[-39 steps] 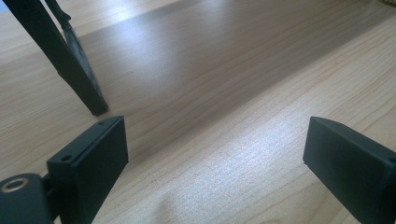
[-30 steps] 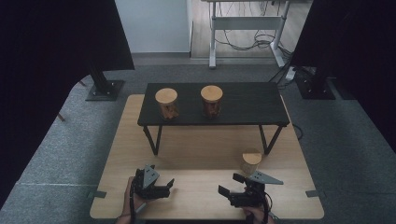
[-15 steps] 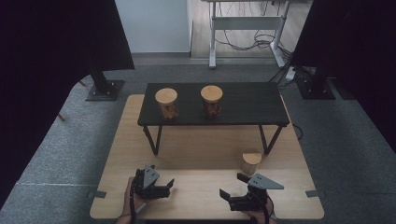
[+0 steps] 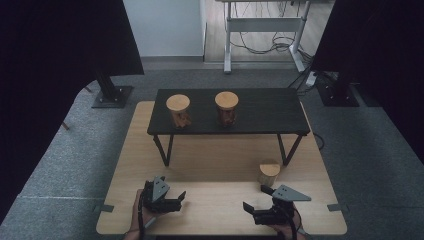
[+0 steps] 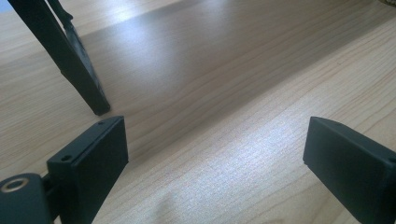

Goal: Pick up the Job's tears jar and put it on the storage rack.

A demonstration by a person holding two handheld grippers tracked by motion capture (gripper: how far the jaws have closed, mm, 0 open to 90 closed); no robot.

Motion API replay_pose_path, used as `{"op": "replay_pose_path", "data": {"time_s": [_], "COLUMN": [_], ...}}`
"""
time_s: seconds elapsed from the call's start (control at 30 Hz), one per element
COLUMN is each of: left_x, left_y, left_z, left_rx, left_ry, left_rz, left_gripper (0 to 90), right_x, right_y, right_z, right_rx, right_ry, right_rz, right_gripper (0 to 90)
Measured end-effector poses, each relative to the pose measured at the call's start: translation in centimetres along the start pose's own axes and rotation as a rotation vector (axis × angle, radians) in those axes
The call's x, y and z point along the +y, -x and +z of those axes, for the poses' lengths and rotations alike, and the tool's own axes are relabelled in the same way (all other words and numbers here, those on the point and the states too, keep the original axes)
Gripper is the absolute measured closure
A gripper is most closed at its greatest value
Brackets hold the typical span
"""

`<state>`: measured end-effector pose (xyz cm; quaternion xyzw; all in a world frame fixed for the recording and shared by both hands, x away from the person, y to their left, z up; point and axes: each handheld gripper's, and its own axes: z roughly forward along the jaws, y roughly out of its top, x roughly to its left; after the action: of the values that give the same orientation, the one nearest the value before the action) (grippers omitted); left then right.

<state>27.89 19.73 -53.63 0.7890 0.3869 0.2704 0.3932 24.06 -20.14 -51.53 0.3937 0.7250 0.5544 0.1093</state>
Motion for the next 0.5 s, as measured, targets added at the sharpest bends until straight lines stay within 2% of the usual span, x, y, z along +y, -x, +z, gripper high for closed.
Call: {"op": "replay_pose_path", "data": {"time_s": [0.23,0.37,0.5], "left_x": [0.0,0.0,0.0], "left_y": [0.0,0.0,0.0], "left_z": [0.1,0.0,0.1], "left_rx": [0.0,0.001,0.0], "left_ry": [-0.003,-0.001,-0.003], "left_rz": [0.002,0.001,0.002], "left_gripper": [6.3,6.3,6.3], "right_x": [-0.3,-0.5,-0.4], "right_y": [1.2,1.8,2.3], "right_z": [-1.0,-1.3,-1.7], "right_rx": [-0.024,-0.023,-0.048], "right_ry": [-0.008,-0.007,-0.004], "right_rz": [-0.012,0.0,-0.001], "right_gripper": [5.2,5.6,5.9]}}
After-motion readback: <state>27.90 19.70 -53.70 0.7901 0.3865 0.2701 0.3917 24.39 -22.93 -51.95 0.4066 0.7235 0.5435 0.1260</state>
